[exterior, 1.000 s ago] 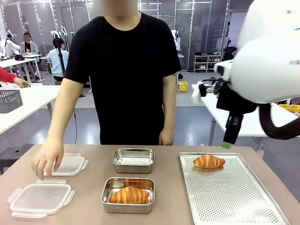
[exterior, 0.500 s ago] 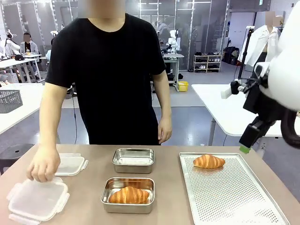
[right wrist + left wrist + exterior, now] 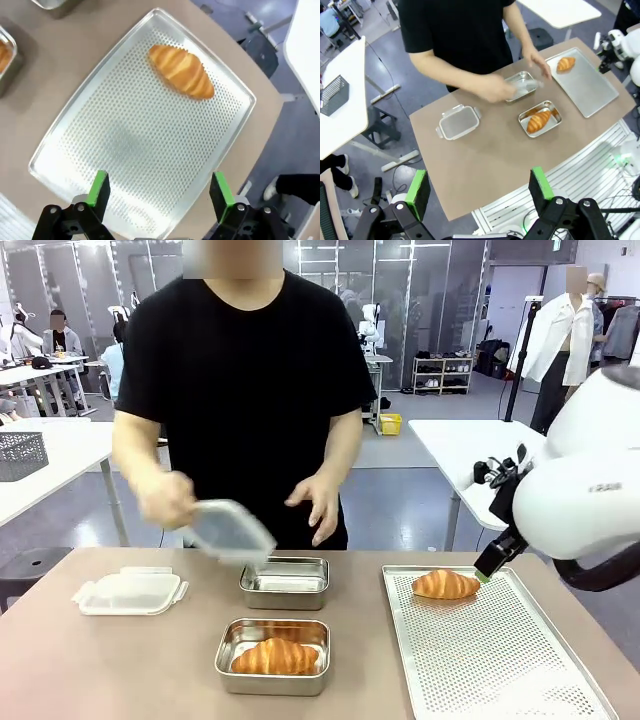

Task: Place the bread into the airtight container.
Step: Pick up a Butter Roll and place it into an empty Airtight Container.

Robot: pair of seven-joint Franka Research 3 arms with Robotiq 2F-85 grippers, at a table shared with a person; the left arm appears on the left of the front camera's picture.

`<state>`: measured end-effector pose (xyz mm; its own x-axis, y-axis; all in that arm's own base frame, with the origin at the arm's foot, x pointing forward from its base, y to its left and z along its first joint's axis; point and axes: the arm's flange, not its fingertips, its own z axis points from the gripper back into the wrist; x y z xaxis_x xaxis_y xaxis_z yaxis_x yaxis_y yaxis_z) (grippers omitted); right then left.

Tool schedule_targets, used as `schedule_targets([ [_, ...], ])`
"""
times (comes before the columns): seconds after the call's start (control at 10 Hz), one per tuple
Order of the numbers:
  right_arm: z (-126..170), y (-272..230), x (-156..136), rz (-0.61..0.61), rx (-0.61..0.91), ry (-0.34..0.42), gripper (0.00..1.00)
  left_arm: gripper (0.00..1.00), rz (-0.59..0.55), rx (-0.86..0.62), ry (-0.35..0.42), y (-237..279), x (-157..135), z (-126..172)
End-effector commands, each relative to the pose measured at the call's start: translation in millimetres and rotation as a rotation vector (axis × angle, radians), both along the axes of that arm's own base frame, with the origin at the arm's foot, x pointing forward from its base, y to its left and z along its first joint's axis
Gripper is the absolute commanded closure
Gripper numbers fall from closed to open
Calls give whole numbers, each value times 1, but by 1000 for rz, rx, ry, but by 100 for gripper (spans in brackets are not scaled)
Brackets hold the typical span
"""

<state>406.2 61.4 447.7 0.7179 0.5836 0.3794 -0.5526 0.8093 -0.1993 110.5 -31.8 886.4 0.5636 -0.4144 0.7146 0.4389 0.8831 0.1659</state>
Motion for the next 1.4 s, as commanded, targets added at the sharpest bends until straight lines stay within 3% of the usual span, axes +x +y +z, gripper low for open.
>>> schedule_targets([
  [0.0, -18, -5, 12, 60, 92, -16, 0, 0, -4, 0, -14, -1, -11, 4],
  [0.2, -12, -2, 9, 8, 22, -11, 0, 0, -4, 0, -14, -1, -11, 4],
  [0.5, -18, -1, 13, 25, 41, -12, 0, 0, -4, 0, -14, -1, -11, 4],
  [0.6, -9, 0, 32, 134, 2, 10, 0, 0, -4, 0, -14, -1, -11, 4],
  [0.7, -10, -6, 51, 323, -22, 49, 0, 0, -4, 0, -14, -1, -11, 4],
  [0.8, -15, -12, 67, 487, -78, 34, 0, 0, -4, 0, -14, -1, -11, 4],
  [0.9, -19, -11, 80, 595, -136, 24, 0, 0, -4, 0, -14, -1, -11, 4],
  [1.0, -24, -8, 99, 698, -150, 66, 0, 0, -4, 0, -14, -1, -11, 4],
  [1.1, -30, -8, 125, 720, -234, 107, 0, 0, -4, 0, -14, -1, -11, 4],
  [1.3, -52, -1, 157, 781, -256, 107, 0, 0, -4, 0, -14, -1, -11, 4],
])
